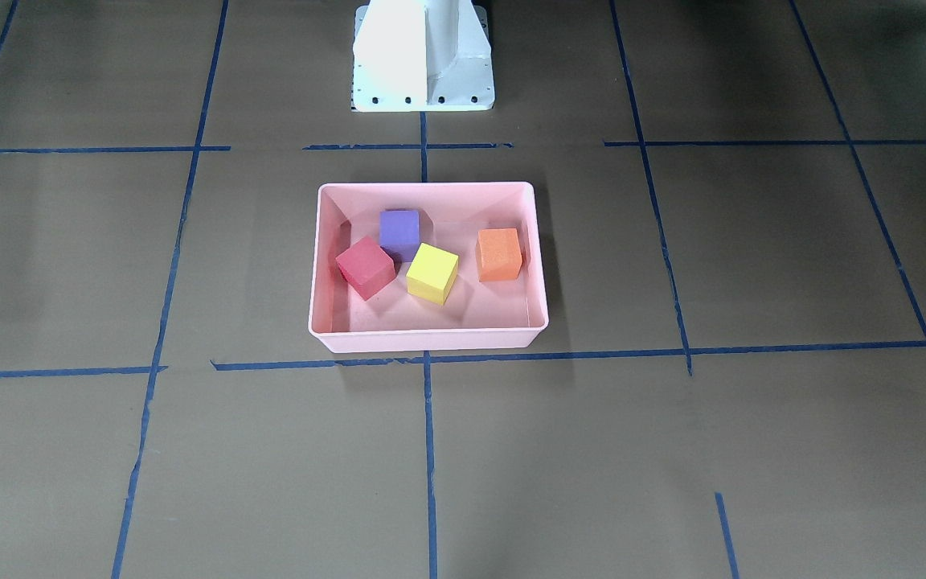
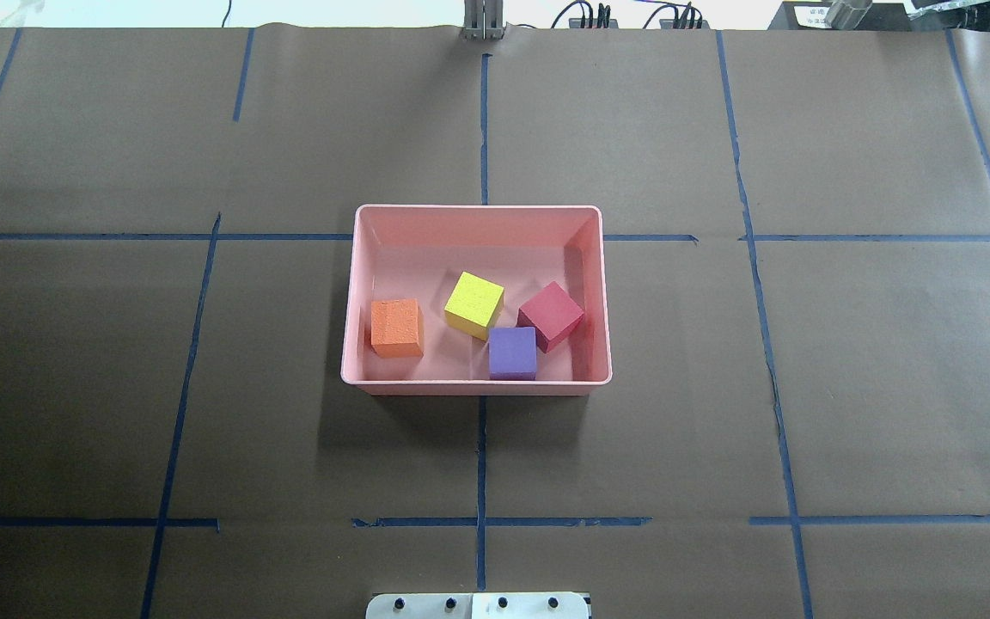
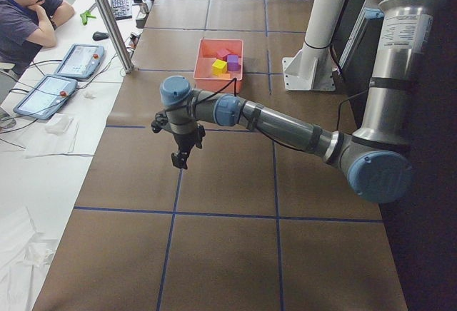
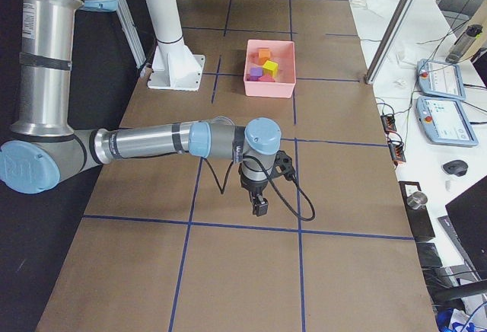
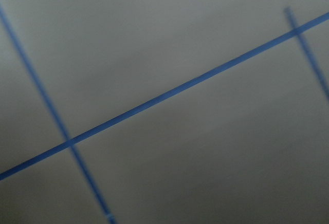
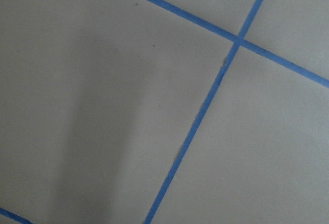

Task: Place blocks into pink bin with both arms

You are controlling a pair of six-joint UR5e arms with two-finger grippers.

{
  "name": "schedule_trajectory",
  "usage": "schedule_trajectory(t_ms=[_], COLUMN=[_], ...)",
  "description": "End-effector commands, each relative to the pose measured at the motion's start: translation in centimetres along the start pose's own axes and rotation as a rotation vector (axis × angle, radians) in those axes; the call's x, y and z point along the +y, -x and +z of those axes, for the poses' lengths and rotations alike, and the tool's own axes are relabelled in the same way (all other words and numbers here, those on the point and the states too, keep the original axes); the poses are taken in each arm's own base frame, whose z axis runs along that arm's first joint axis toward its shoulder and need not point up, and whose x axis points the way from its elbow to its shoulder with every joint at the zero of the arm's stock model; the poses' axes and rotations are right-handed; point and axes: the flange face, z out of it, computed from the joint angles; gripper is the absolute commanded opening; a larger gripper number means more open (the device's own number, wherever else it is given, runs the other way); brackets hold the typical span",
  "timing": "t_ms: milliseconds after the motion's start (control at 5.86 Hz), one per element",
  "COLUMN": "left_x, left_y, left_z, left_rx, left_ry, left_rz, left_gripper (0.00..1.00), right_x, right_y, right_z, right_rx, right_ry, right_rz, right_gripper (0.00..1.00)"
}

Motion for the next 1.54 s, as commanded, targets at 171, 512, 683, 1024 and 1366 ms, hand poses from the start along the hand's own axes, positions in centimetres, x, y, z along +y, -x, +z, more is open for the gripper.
schedule_trajectory(t_ms=[171,512,683,1024,1366], left_x=[5.2,7.1,8.3,8.9,8.8], left_y=[5.2,5.9,5.8,5.9,5.9], left_z=[2.4,1.7,2.1,2.3,2.3], left_rx=[0.008,0.002,0.001,0.004,0.004], left_ry=[0.050,0.042,0.049,0.053,0.052], left_rz=[-0.109,-0.152,-0.157,-0.160,-0.159], left_gripper=[1.00,1.00,1.00,1.00,1.00], right_x=[1.1,1.0,1.1,1.1,1.1], right_y=[-0.9,-0.8,-0.9,-0.9,-0.9], right_z=[-0.2,-0.3,-0.1,0.0,0.0], right_rx=[0.001,0.001,0.001,0.001,0.001], right_ry=[-0.007,-0.013,-0.014,-0.012,-0.012], right_rz=[0.122,0.117,0.113,0.115,0.115], right_gripper=[1.00,1.00,1.00,1.00,1.00])
